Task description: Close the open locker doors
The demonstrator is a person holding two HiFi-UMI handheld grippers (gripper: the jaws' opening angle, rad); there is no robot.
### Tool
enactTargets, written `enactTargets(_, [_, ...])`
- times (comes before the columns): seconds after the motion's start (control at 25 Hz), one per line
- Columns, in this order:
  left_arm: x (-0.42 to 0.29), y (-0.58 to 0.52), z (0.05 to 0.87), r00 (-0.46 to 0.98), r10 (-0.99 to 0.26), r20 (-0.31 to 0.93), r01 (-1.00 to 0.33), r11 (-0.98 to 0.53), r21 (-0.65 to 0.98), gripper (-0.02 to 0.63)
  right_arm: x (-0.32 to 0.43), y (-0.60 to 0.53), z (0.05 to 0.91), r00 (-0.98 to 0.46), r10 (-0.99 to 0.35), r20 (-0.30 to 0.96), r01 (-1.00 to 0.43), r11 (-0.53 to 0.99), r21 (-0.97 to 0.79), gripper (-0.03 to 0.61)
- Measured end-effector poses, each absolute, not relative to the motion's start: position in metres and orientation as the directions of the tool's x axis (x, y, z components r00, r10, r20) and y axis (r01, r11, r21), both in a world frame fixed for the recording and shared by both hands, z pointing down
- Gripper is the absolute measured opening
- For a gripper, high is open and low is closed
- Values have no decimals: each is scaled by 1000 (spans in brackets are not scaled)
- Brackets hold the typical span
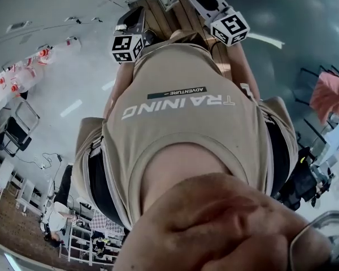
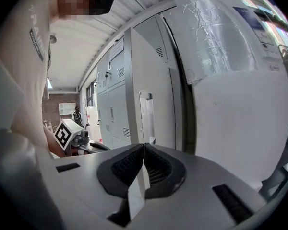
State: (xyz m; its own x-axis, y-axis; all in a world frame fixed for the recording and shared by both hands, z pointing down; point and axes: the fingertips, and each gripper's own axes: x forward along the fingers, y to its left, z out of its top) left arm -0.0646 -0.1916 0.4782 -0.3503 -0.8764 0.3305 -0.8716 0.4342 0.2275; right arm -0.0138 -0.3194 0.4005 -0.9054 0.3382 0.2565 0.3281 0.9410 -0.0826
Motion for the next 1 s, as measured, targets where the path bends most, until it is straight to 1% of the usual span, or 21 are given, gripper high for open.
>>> enactTargets(0.12, [-71,-190,477,-363,-869,336,-866,448,223,0,-19,-313,400,-897,358,258,346,934,-93,15])
enactTargets(0.32, [-87,-188,472,-435,-835,337,-828,518,214,0,-37,-295,397,-858,453,242,436,891,-122,15])
enactTargets(0.56, [-107,-178,467,-560,-747,358,-737,646,197,0,-72,-277,397,-772,600,212,582,800,-144,15])
enactTargets(0.76, [-118,-149,461,-672,-621,403,-628,767,135,0,-98,-251,396,-669,728,148,706,685,-178,15])
enactTargets(1.0, [-125,-142,468,-730,-520,443,-535,838,103,0,-131,-241,407,-599,793,110,768,608,-201,15])
